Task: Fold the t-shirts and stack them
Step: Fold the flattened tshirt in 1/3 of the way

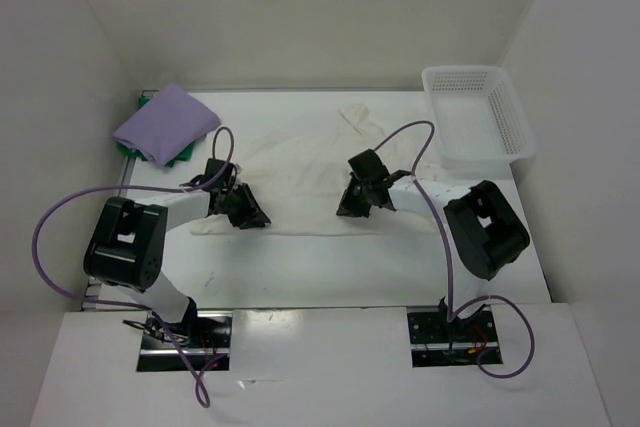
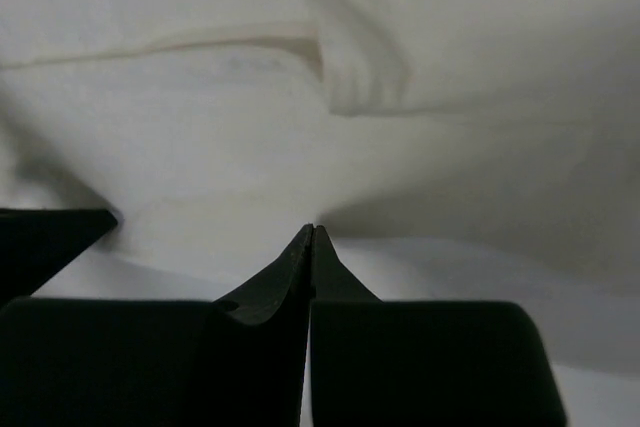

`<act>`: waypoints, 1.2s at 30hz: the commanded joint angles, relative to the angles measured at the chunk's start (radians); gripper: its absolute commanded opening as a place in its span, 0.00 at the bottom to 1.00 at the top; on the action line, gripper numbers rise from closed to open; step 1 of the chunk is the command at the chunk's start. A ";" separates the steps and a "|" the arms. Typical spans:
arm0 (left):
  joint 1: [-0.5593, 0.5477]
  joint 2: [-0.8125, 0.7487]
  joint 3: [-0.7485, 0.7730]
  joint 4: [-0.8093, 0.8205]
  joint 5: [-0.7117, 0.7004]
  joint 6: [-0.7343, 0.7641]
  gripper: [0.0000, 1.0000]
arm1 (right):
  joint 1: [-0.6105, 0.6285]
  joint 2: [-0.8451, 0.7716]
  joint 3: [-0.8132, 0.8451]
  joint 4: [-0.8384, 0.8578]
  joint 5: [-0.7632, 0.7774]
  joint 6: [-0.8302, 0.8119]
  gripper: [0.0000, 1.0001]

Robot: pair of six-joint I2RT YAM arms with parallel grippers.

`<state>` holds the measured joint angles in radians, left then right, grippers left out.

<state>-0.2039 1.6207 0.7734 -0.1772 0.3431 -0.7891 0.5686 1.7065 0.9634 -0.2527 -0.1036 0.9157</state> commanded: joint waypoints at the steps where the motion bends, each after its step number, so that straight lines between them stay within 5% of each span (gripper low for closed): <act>1: 0.055 -0.011 -0.115 -0.028 0.037 -0.039 0.32 | -0.006 0.018 -0.060 0.108 0.079 0.037 0.01; 8: 0.107 -0.163 -0.272 -0.086 0.063 -0.097 0.36 | 0.071 0.048 -0.170 0.109 0.067 0.144 0.01; 12: 0.107 -0.381 -0.293 -0.211 0.062 -0.142 0.39 | 0.148 -0.081 -0.253 0.060 0.056 0.224 0.01; 17: 0.107 -0.423 -0.293 -0.280 0.108 -0.142 0.39 | 0.185 -0.318 -0.354 -0.032 0.056 0.304 0.01; 18: 0.107 -0.423 -0.280 -0.280 0.108 -0.127 0.42 | 0.185 -0.352 -0.354 -0.071 0.074 0.304 0.07; 22: 0.107 -0.403 -0.044 -0.347 -0.021 0.009 0.47 | 0.088 -0.409 -0.182 -0.117 0.108 0.174 0.25; 25: 0.118 -0.332 0.166 -0.317 -0.075 0.037 0.48 | 0.038 -0.299 0.023 -0.117 0.108 0.027 0.26; 30: 0.156 -0.165 0.288 -0.119 -0.093 0.017 0.23 | -0.071 0.034 0.352 -0.100 0.085 -0.201 0.00; 32: 0.165 -0.125 0.338 -0.097 -0.175 0.017 0.09 | -0.140 0.126 0.518 -0.100 0.085 -0.276 0.00; 36: 0.221 -0.007 0.420 -0.079 -0.259 0.051 0.08 | -0.229 0.378 0.913 -0.141 0.073 -0.360 0.00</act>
<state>-0.0242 1.5600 1.1332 -0.3016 0.1768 -0.7761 0.4000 1.9903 1.6764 -0.3691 -0.0425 0.6895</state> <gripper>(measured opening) 0.080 0.002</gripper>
